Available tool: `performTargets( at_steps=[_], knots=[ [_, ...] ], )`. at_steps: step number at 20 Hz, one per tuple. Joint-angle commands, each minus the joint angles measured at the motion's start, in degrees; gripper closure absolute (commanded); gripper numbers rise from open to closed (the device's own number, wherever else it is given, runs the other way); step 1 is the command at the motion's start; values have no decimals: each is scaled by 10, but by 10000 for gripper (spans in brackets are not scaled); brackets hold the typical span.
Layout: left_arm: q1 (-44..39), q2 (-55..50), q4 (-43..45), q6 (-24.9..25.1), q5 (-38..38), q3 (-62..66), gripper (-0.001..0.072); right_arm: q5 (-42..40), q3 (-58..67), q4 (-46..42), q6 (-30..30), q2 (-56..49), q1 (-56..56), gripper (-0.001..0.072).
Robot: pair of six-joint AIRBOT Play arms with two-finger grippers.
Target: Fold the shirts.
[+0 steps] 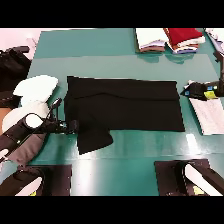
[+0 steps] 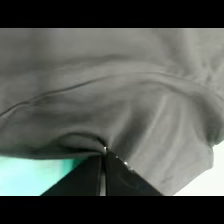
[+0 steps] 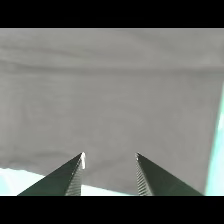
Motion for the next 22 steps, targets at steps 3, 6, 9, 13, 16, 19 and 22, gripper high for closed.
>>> performTargets(
  at_steps=[3, 6, 9, 13, 16, 19, 22],
  knots=[
    [-6, 14, 64, 0, -60, 34, 683, 35, -142, -37, -11, 1, -169, 318],
    [-6, 14, 65, 0, -63, 34, 682, 20, -227, -41, -11, -25, -261, 174],
    [-6, 14, 65, 0, -62, 34, 682, -10, -271, -29, -18, -53, -283, 187],
    [-6, 14, 65, -3, -63, 34, 682, -61, -283, 96, -57, -88, -283, 214],
    [-6, 14, 64, -3, -61, 34, 683, -79, -283, 118, -65, -108, -263, 242],
    [-6, 14, 65, -3, -60, 34, 682, -105, -283, 117, -69, -122, -190, 327],
    [-6, 21, 93, -12, -101, 52, 684, -130, -269, 112, -69, -99, -122, 694]
  ],
)
